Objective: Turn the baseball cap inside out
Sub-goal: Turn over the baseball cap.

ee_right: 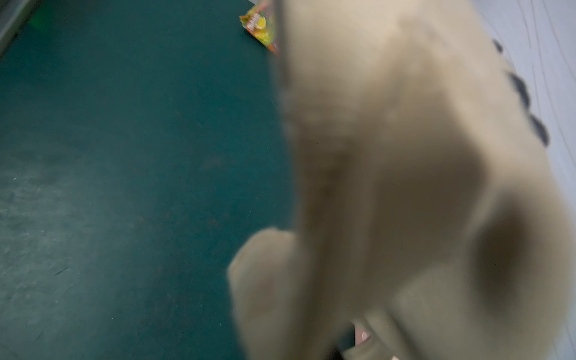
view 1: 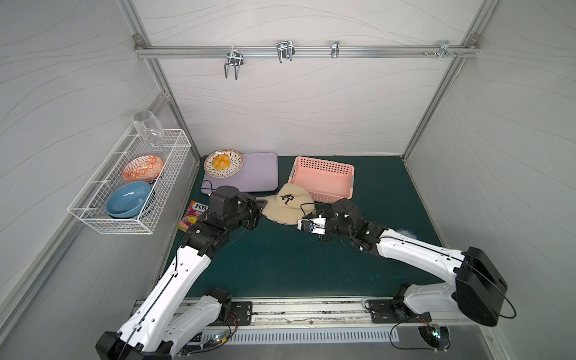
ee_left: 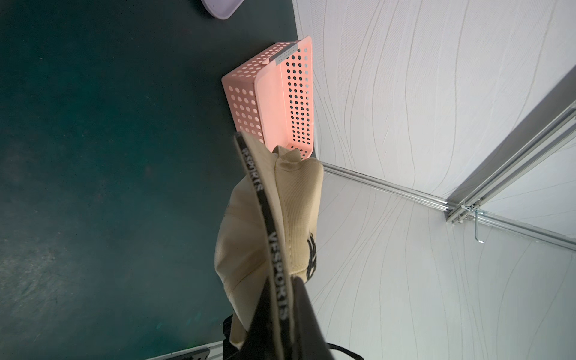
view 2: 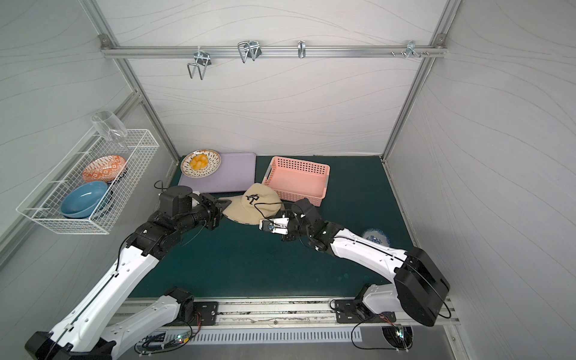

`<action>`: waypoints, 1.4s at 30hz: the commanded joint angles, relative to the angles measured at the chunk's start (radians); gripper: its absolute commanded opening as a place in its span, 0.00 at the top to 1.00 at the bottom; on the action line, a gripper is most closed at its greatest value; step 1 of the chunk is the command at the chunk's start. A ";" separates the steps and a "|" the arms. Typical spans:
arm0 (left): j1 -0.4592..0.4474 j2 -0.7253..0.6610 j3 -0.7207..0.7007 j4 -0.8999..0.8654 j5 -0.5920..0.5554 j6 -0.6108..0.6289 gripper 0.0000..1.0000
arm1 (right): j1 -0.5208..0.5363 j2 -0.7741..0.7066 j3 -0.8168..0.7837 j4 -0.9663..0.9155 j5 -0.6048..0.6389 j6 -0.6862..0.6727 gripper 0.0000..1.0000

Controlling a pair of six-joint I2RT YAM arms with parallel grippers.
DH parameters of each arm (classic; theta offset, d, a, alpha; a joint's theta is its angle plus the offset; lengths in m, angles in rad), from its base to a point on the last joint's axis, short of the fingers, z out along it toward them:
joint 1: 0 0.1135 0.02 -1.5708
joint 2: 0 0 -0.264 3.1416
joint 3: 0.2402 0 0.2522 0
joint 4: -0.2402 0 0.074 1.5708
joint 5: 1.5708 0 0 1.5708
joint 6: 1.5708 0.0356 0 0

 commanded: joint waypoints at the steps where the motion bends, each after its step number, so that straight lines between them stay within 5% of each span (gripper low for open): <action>1: 0.004 -0.038 -0.004 0.050 -0.039 -0.051 1.00 | -0.005 -0.003 -0.007 0.102 0.147 0.082 1.00; 8: 0.003 -0.108 0.071 -0.222 -0.312 -0.135 1.00 | 0.000 -0.078 -0.031 0.171 0.437 0.311 1.00; 19: -0.047 -0.095 0.039 -0.229 -0.324 -0.237 1.00 | 0.051 -0.002 0.105 0.107 1.052 0.776 1.00; 24: -0.057 -0.079 0.073 -0.292 -0.350 -0.253 1.00 | 0.050 0.044 0.118 0.139 1.240 0.827 1.00; 35: -0.056 -0.033 0.125 -0.372 -0.509 -0.311 1.00 | 0.001 -0.064 0.069 0.074 0.903 0.805 0.99; 38: -0.057 0.004 0.151 -0.378 -0.500 -0.303 1.00 | -0.002 -0.076 0.073 0.017 0.762 0.779 0.88; 42: -0.062 0.027 0.147 -0.342 -0.458 -0.290 1.00 | -0.008 -0.094 0.070 -0.065 0.490 0.716 0.62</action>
